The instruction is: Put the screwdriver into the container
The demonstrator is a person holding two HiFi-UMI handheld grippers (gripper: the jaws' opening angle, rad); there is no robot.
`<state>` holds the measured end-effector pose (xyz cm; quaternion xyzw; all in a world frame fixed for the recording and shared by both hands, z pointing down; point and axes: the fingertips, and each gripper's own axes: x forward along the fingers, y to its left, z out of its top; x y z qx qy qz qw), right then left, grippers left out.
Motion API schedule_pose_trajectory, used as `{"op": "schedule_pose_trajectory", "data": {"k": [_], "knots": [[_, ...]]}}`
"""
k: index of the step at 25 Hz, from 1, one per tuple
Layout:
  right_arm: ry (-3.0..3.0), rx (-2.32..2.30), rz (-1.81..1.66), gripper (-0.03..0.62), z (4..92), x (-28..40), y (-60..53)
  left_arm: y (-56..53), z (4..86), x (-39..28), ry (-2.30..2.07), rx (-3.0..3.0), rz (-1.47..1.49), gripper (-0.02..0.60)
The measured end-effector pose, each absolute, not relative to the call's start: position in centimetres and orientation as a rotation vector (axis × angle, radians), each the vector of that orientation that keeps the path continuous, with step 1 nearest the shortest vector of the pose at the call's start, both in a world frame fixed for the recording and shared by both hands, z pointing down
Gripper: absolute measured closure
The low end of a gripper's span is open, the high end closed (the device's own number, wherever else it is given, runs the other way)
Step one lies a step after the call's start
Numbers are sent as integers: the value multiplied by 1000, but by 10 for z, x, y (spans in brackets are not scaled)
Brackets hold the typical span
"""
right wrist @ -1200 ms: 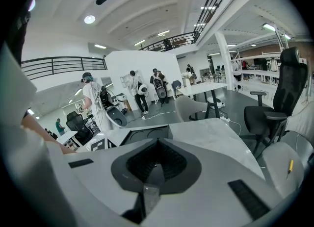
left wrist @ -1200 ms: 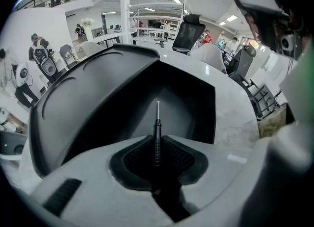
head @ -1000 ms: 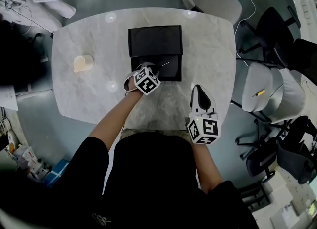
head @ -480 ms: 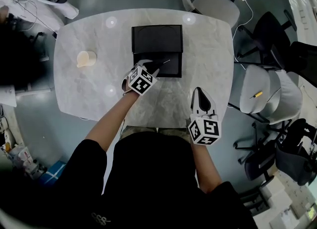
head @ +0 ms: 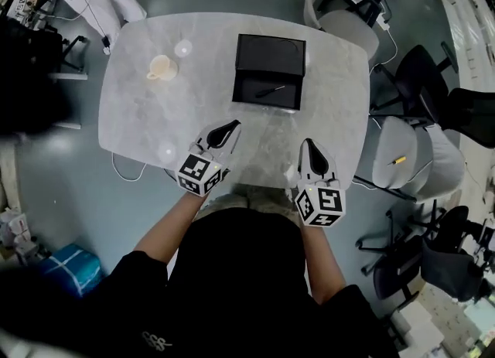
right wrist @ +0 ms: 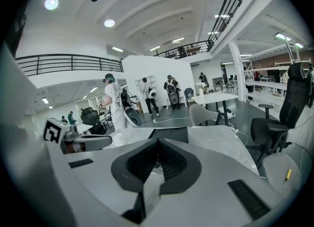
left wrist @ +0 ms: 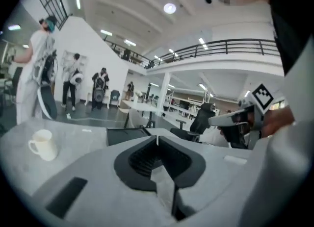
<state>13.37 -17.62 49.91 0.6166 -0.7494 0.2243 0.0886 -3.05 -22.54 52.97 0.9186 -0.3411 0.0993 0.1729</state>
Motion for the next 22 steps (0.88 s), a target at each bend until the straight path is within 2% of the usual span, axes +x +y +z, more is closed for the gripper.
{"op": "schedule_pose_trajectory", "data": {"k": [10,22], "knots": [[-2315,1737,479,583,434,73,-75,-74,432,-125,-1347,2517,75,565],[-2354,1596,386,583,417,14,21,11,400,-181,-1502,2489,6,565]]}}
